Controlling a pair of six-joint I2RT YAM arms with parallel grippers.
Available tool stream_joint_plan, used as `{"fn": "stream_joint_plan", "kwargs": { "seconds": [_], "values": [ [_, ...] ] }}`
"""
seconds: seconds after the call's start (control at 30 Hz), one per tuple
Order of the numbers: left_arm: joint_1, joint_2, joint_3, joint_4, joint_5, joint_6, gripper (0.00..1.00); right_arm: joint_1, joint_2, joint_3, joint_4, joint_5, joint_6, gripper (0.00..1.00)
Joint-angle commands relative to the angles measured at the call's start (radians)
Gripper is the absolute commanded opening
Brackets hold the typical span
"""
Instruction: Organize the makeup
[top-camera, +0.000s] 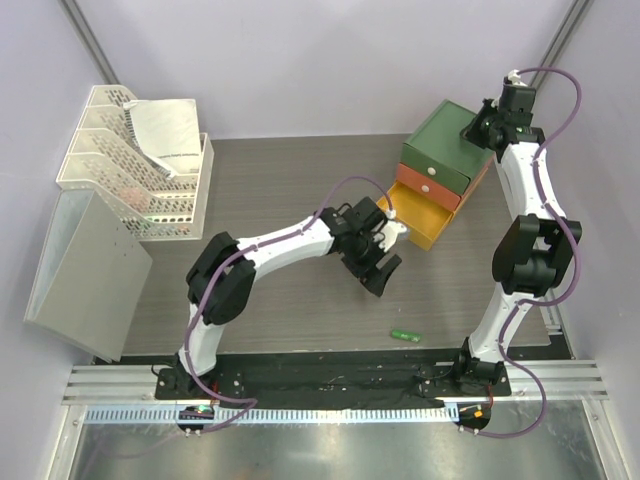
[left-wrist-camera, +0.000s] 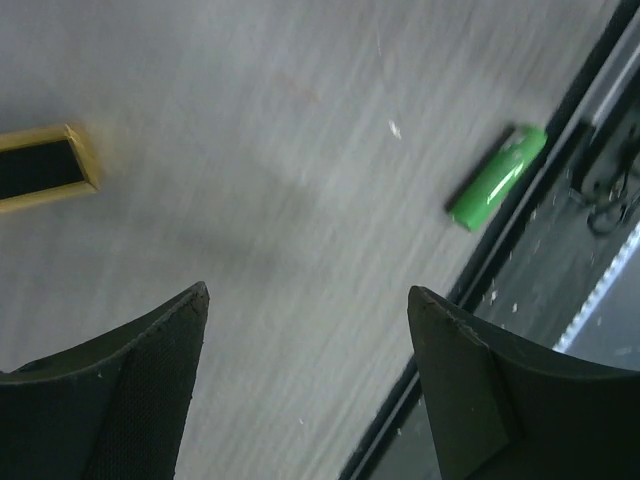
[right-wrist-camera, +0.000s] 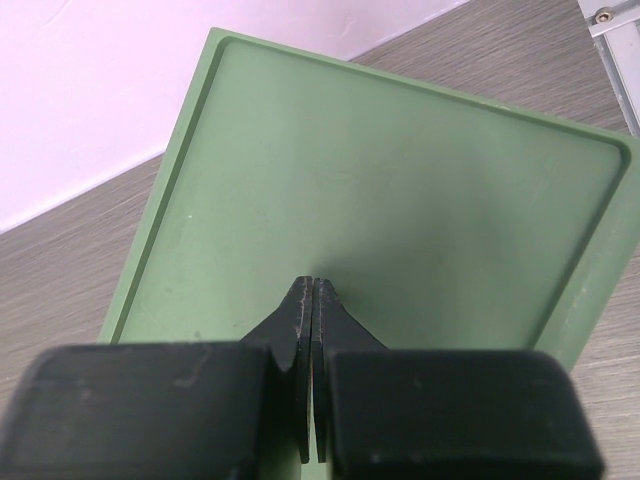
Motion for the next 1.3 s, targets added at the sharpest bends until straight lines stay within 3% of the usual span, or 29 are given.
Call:
{"fn": "stream_joint_plan", "kwargs": {
  "seconds": [0.0, 0.33, 0.57, 0.87, 1.27],
  "values": [
    [0.012, -0.088, -0.079, -0.038, -0.054, 0.049, 0.8, 0.0, 0.113, -0.076, -0.276, 0.033, -0.031, 0.01],
    [0.029, -0.093, -0.03, -0.047, -0.178, 0.042, 0.81, 0.002, 0.104, -0.006, -0.273, 0.032, -0.036, 0.01],
    [0.18, -0.039, 0.046, -0.028, -0.238, -0.097, 0.83, 0.008, 0.094, -0.016, -0.273, 0.022, -0.025, 0.01],
    [0.207, 0.134, 0.224, -0.121, -0.276, 0.018, 0.84, 0.008, 0.082, -0.053, -0.273, 0.024, -0.033, 0.01],
    [0.207, 0.197, 0.195, -0.1, -0.247, 0.031, 0.79, 0.008, 0.078, -0.076, -0.275, 0.025, -0.033, 0.01]
  ]
}}
